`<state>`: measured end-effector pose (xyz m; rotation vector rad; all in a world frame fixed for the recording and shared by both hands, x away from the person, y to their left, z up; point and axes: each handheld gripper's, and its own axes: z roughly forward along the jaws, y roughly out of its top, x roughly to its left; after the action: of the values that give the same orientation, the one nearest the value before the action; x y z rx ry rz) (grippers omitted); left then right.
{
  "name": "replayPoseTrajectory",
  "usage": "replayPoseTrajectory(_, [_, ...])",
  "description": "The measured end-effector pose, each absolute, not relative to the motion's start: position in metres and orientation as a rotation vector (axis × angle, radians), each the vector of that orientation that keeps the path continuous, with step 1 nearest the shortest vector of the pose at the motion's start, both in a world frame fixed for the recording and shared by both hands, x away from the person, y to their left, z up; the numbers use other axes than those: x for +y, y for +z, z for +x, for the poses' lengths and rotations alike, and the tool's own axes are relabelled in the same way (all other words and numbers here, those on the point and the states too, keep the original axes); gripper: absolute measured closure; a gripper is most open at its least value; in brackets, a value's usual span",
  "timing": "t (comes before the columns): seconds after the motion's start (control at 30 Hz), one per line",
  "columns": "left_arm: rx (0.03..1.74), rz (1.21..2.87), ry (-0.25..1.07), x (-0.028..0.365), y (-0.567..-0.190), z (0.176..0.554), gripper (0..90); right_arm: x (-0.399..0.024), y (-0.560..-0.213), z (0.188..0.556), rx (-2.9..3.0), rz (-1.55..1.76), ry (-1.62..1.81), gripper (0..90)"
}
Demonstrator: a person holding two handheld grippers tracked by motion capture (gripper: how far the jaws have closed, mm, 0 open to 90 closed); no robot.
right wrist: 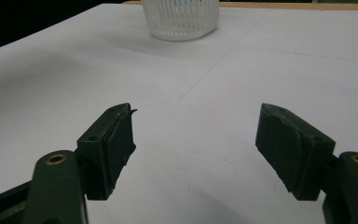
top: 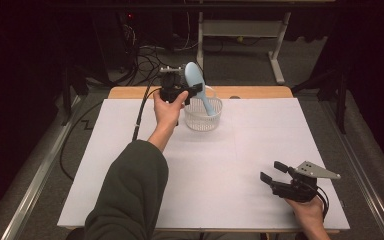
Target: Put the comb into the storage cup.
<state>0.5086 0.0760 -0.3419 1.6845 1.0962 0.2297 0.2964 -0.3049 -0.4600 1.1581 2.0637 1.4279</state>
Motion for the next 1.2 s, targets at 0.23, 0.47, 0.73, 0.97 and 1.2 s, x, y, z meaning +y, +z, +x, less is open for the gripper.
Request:
replayPoseTrajectory(0.23, [1.097,1.696,0.242,0.073,-0.345,0.508,52.5,-0.304,-0.460,0.296,2.063,1.160,1.424,28.8])
replayPoseTrajectory(0.47, [1.104,1.681,0.247,0.072,-0.352,0.508,52.3,-0.305,-0.460,0.296,2.063,1.161,1.424,28.9])
replayPoseTrajectory(0.73, [1.122,1.695,0.239,0.074,-0.362,0.509,52.1,-0.305,-0.460,0.296,2.065,1.161,1.424,28.9])
replayPoseTrajectory(0.97, [1.120,1.703,0.241,0.071,-0.365,0.509,52.1,-0.305,-0.460,0.296,2.068,1.162,1.422,28.9])
replayPoseTrajectory(1.2, [1.119,1.725,0.248,0.068,-0.370,0.508,52.0,-0.304,-0.460,0.296,2.072,1.159,1.422,28.7])
